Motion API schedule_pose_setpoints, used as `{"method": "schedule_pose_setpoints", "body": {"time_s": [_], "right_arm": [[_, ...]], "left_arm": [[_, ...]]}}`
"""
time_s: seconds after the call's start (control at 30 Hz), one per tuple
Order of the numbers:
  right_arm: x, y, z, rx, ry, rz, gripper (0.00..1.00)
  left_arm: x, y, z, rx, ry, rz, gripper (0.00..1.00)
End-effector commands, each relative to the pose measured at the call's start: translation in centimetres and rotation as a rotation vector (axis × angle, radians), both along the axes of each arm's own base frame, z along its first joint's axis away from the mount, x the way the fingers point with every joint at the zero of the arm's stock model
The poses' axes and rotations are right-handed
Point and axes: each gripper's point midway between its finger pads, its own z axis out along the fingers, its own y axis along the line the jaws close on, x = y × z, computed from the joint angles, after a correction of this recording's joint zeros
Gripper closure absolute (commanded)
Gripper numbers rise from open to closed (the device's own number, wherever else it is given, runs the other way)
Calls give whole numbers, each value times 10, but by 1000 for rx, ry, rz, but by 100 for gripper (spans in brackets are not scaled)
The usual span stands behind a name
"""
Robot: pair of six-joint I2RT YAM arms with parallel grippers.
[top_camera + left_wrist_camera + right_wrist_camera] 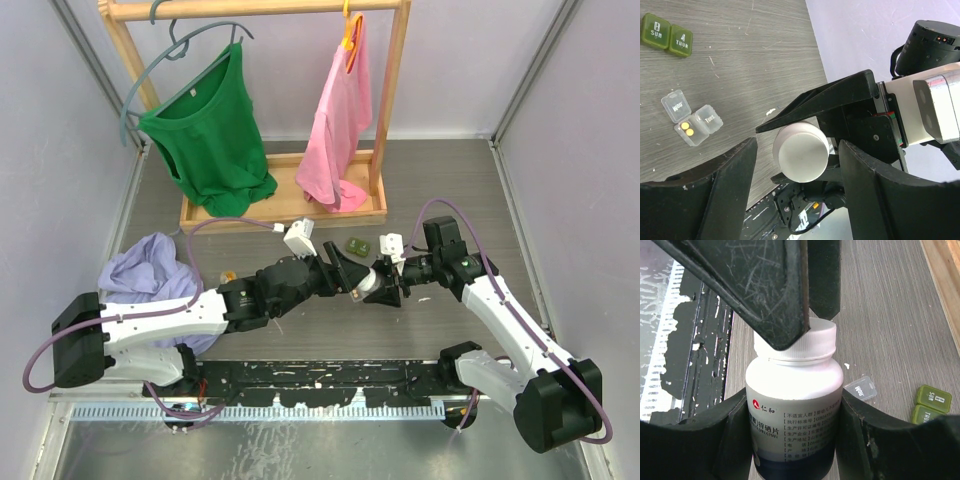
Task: Sort the pills into containers
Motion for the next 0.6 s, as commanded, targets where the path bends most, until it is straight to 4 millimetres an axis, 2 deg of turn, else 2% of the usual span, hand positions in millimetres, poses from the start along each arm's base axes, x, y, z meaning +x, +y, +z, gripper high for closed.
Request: {"method": "schedule_pose_setpoints", "body": {"time_s": [0.0,0.17,0.47,0.57], "right_arm": [[4,3,19,29,-69,15,84],[5,3,19,30,-69,14,84],[5,4,18,29,-65,13,84],[4,4,18,29,-64,14,84]], "left_arm": [[0,-6,26,-67,-12,-2,33],[-1,-7,27,-70,-10,-8,41],[-4,-9,22,-69,3,-23,42],[-5,-10,21,-67,5,-29,47]]}}
